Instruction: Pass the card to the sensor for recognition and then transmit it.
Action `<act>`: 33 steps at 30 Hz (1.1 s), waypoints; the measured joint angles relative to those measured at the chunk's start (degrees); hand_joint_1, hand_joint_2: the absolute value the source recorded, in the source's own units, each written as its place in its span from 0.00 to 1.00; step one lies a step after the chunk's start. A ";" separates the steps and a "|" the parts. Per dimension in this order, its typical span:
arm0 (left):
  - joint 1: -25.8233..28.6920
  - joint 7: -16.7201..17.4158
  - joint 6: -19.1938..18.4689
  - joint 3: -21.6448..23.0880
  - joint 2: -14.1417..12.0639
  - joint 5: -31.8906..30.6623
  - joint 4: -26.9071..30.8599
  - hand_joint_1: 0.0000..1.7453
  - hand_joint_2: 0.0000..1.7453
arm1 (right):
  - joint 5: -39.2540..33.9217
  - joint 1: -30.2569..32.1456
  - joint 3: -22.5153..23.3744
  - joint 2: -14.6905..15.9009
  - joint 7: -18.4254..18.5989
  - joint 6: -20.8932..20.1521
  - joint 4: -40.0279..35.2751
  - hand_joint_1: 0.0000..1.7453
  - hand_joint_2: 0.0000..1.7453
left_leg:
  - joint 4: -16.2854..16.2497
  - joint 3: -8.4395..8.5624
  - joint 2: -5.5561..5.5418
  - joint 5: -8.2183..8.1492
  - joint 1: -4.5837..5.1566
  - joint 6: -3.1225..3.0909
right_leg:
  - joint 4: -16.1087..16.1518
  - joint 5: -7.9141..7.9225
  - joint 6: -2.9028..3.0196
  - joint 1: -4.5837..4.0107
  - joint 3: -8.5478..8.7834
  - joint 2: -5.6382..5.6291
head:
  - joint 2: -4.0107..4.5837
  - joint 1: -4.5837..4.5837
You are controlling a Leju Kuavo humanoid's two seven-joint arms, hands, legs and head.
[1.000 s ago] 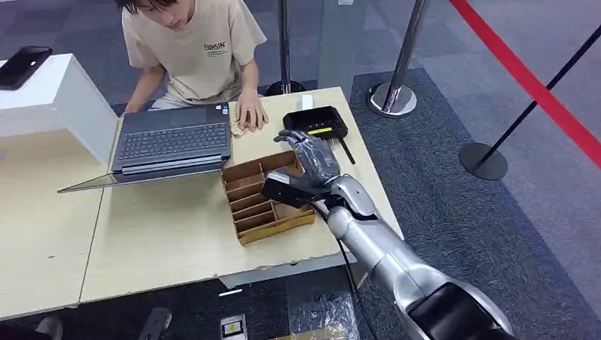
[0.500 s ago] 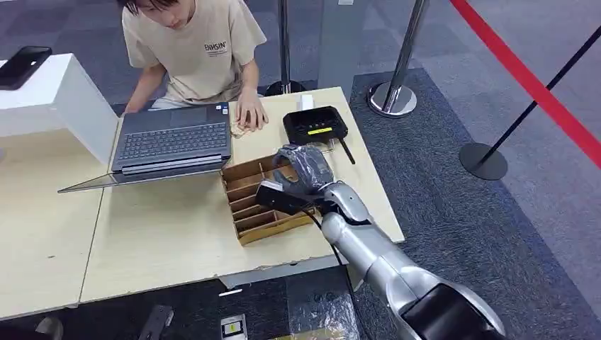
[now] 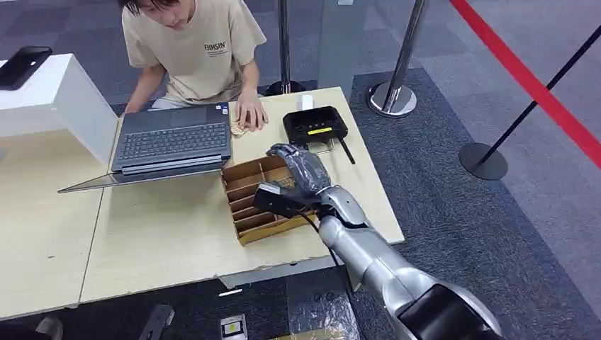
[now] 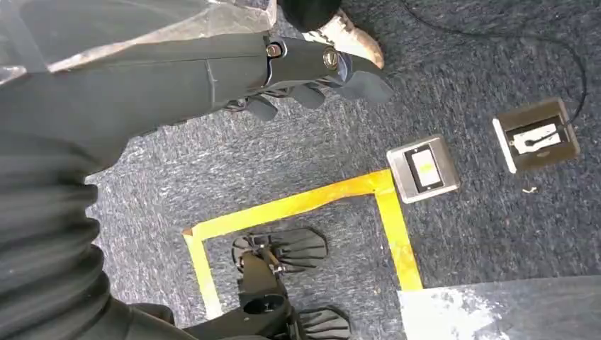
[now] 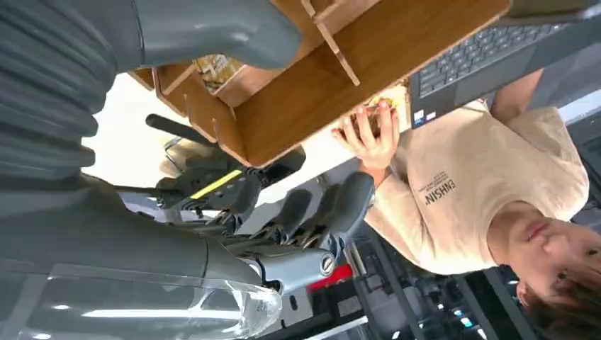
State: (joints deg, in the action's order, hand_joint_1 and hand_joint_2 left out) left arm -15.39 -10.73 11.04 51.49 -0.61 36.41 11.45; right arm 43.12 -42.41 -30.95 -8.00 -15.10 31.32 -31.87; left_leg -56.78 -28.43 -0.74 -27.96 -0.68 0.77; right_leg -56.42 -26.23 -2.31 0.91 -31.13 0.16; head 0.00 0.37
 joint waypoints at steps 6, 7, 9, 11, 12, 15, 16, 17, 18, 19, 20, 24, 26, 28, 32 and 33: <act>-0.01 0.02 -0.02 0.00 0.04 0.15 0.00 0.00 1.00 | -0.24 0.00 0.00 -0.17 -0.46 0.26 0.87 0.35 1.00 | 0.00 0.00 0.00 0.00 0.00 0.00 | 0.00 0.00 0.00 0.00 0.00 0.00 | 0.00 0.00; -0.02 0.02 -0.02 0.00 0.04 0.15 0.00 0.00 1.00 | -0.24 -0.01 0.00 -0.17 -0.48 0.33 0.98 0.35 1.00 | 0.00 0.01 0.00 0.00 0.00 0.00 | 0.00 0.00 0.00 0.00 0.00 0.00 | 0.00 0.00; -0.02 0.02 -0.04 0.00 0.04 0.15 0.00 0.00 1.00 | -0.07 -0.01 0.00 -0.20 -0.46 0.35 1.16 0.34 1.00 | 0.00 0.00 0.00 0.00 0.00 0.00 | 0.00 0.00 0.00 0.00 0.00 0.00 | 0.00 0.00; -0.03 0.04 -0.09 0.00 0.07 0.15 0.00 0.00 1.00 | 0.65 -0.06 0.00 -0.17 -0.18 0.35 1.46 0.33 1.00 | 0.00 0.01 0.00 0.00 0.00 0.00 | 0.00 0.00 0.00 0.00 0.00 0.00 | 0.00 0.00; -0.03 0.07 -0.09 0.00 0.07 0.15 0.02 0.00 1.00 | 0.99 -0.10 0.00 -0.17 0.11 0.31 1.57 0.33 1.00 | 0.00 0.01 0.00 0.00 0.00 0.00 | 0.00 0.00 0.00 0.00 0.00 0.00 | 0.00 0.00; -0.04 0.07 -0.20 0.00 0.11 0.15 0.02 0.00 1.00 | 1.66 -0.30 -0.09 -0.04 0.79 0.09 2.03 0.34 1.00 | 0.00 0.01 0.00 0.00 0.00 0.00 | 0.00 0.00 0.00 0.00 0.00 0.00 | 0.00 0.00; -0.04 0.07 -0.20 0.00 0.13 0.13 0.02 0.00 1.00 | 2.01 -0.39 -0.11 0.02 0.87 -0.02 2.21 0.34 1.00 | 0.00 0.01 0.00 0.00 0.00 0.00 | 0.00 0.00 0.00 0.00 0.00 0.00 | 0.00 0.00; -0.04 0.07 -0.22 0.00 0.15 0.11 0.02 0.00 1.00 | 2.25 -0.46 -0.13 0.09 1.12 -0.24 2.36 0.34 1.00 | 0.00 0.02 0.00 0.00 0.00 0.00 | 0.00 0.00 0.00 0.00 0.00 0.00 | 0.00 0.00; -0.05 0.07 -0.22 0.00 0.17 0.09 0.02 0.00 1.00 | 2.62 -0.51 -0.15 0.18 1.31 -0.39 2.51 0.34 1.00 | 0.00 0.02 0.00 0.00 0.00 0.00 | 0.00 0.00 0.00 0.00 0.00 0.00 | 0.00 0.00; -0.05 0.07 -0.24 0.00 0.20 0.09 0.02 0.00 1.00 | 2.84 -0.53 -0.17 0.26 1.40 -0.53 2.58 0.34 1.00 | 0.00 0.02 0.00 0.00 0.00 0.00 | 0.00 0.00 0.00 0.00 0.00 0.00 | 0.00 0.00; -0.05 0.07 -0.24 0.00 0.20 0.09 0.02 0.00 1.00 | 3.21 -0.57 -0.20 0.39 1.62 -0.59 2.75 0.34 1.00 | 0.00 0.02 0.00 0.00 0.00 0.00 | 0.00 0.00 0.00 0.00 0.00 0.00 | 0.00 0.02; -0.08 0.07 -0.24 0.00 0.28 0.09 0.02 0.00 1.00 | 3.93 -0.58 -0.44 0.85 2.08 -0.68 3.04 0.35 1.00 | 0.00 0.01 0.00 0.00 0.00 0.00 | 0.00 0.00 0.00 0.00 0.00 0.00 | 0.00 0.00; -0.09 0.09 -0.24 0.00 0.31 0.09 0.02 0.00 1.00 | 4.35 -0.58 -0.55 1.05 2.38 -0.68 3.10 0.36 1.00 | 0.00 0.01 0.00 0.00 0.00 0.00 | 0.00 0.00 0.00 0.00 0.00 0.00 | 0.00 0.00; -0.09 0.07 -0.24 0.00 0.33 0.09 0.02 0.00 1.00 | 4.61 -0.57 -0.70 1.25 2.49 -0.66 3.30 0.36 1.00 | 0.00 0.01 0.00 0.00 0.00 0.00 | 0.00 0.00 0.00 0.00 0.00 0.00 | 0.00 0.00; -0.12 0.07 -0.24 0.00 0.35 0.09 0.02 0.00 1.00 | 5.09 -0.58 -1.27 1.64 2.67 -0.61 3.43 0.37 1.00 | 0.00 0.02 0.00 0.00 0.00 0.00 | 0.00 0.00 0.00 0.00 0.00 0.00 | 0.00 0.00; -0.12 0.09 -0.24 0.00 0.35 0.09 0.02 0.00 1.00 | 5.18 -0.58 -1.36 1.71 2.69 -0.61 3.52 0.37 1.00 | 0.00 0.01 0.00 0.00 0.00 0.00 | 0.00 0.00 0.00 0.00 0.00 0.00 | 0.00 0.00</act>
State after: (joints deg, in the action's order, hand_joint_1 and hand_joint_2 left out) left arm -15.51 -10.64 10.80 51.50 -0.26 36.50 11.47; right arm 48.30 -42.98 -32.30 -6.29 -12.41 30.71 -28.35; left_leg -56.78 -28.41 -0.74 -27.96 -0.68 0.77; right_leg -56.41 -26.23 -2.31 0.91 -31.13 0.16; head 0.00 0.37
